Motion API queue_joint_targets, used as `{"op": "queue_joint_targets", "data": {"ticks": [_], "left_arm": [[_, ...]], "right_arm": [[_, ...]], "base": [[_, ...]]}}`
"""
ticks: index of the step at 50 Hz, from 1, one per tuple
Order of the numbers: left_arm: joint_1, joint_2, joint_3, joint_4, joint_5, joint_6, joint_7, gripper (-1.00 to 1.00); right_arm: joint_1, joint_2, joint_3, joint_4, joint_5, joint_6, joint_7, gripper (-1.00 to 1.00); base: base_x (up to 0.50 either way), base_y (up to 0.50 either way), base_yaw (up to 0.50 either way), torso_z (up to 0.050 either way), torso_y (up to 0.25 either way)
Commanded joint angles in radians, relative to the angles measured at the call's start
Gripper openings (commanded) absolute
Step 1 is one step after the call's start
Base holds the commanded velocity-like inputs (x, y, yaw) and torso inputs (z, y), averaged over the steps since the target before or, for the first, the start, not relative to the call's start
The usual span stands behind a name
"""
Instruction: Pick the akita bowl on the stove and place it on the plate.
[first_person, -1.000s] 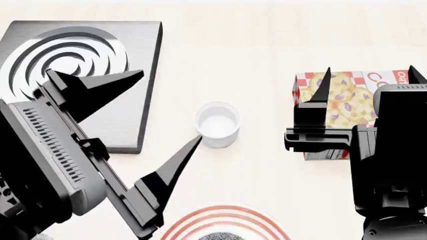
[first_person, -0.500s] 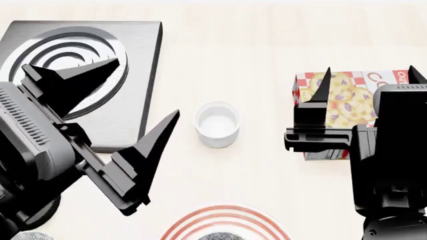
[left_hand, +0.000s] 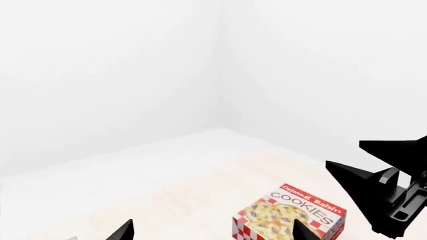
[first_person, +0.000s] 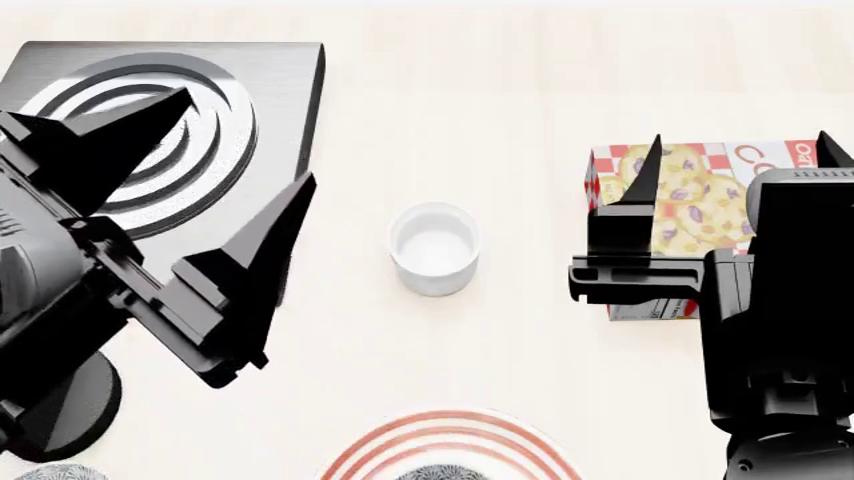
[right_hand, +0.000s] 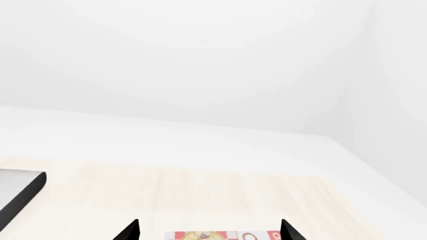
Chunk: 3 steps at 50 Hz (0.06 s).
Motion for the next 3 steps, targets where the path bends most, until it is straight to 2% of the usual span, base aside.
{"op": "queue_joint_targets", "data": {"ticks": [1,3], "left_arm": [[0.012,-0.005,-0.020,-0.007,-0.010,0.021,-0.001,1.00],[0.012,-0.010,-0.024,0.001,-0.017,0.018,-0.008,1.00]], "right_arm": [[0.000,0.002,-0.001,0.001,0.003,-0.001,0.003,1.00],[0.000,0.002,-0.001,0.001,0.004,-0.001,0.003,1.00]], "base": [[0.00,0.00,0.00,0.000,0.000],[0.00,0.00,0.00,0.000,0.000]]}}
